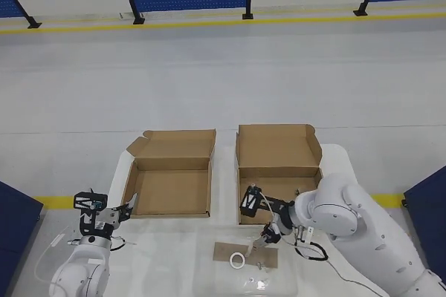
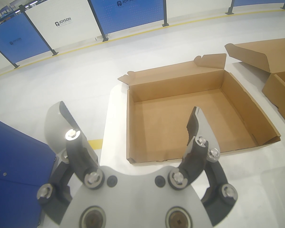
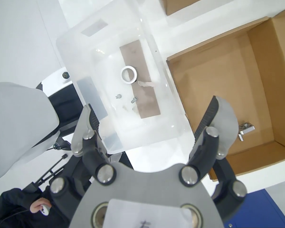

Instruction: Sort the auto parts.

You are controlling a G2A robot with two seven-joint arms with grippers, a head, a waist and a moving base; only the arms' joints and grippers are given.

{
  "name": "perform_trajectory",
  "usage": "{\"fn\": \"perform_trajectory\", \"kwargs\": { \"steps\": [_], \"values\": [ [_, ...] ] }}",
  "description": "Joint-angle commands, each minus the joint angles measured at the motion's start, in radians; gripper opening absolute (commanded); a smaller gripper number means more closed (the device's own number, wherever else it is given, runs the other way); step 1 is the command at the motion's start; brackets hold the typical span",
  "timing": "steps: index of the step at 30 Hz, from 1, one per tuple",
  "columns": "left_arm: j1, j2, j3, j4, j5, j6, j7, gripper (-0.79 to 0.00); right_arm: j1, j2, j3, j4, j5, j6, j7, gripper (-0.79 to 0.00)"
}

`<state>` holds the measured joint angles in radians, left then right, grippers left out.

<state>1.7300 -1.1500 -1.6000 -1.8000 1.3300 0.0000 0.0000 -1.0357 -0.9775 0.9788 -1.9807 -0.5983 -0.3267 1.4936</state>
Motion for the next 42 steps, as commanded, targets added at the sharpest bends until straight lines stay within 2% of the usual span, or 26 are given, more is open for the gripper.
{"fn": "perform_trajectory", "kwargs": {
  "steps": [1, 15, 22, 25, 35, 40, 42],
  "values": [
    [0.000, 0.000, 0.000, 0.000, 0.000, 0.000, 0.000, 0.000, 0.033, 0.010, -0.070, -0.006, 0.006, 0.016, 0.016, 0.000],
    [0.000, 0.000, 0.000, 0.000, 0.000, 0.000, 0.000, 0.000, 0.268, 0.081, -0.418, 0.036, 0.136, 0.042, 0.042, 0.000],
    [0.000, 0.000, 0.000, 0.000, 0.000, 0.000, 0.000, 0.000, 0.268, 0.081, -0.418, 0.036, 0.136, 0.042, 0.042, 0.000],
    [0.000, 0.000, 0.000, 0.000, 0.000, 0.000, 0.000, 0.000, 0.258, 0.079, -0.458, 0.027, 0.118, 0.005, 0.005, 0.000],
    [0.000, 0.000, 0.000, 0.000, 0.000, 0.000, 0.000, 0.000, 0.456, 0.051, -0.709, 0.119, 0.171, -0.030, -0.030, 0.000],
    [0.000, 0.000, 0.000, 0.000, 0.000, 0.000, 0.000, 0.000, 0.531, 0.022, -0.797, 0.182, 0.198, -0.044, -0.044, 0.000],
    [0.000, 0.000, 0.000, 0.000, 0.000, 0.000, 0.000, 0.000, 0.531, 0.022, -0.797, 0.182, 0.198, -0.044, -0.044, 0.000]
  ]
}}
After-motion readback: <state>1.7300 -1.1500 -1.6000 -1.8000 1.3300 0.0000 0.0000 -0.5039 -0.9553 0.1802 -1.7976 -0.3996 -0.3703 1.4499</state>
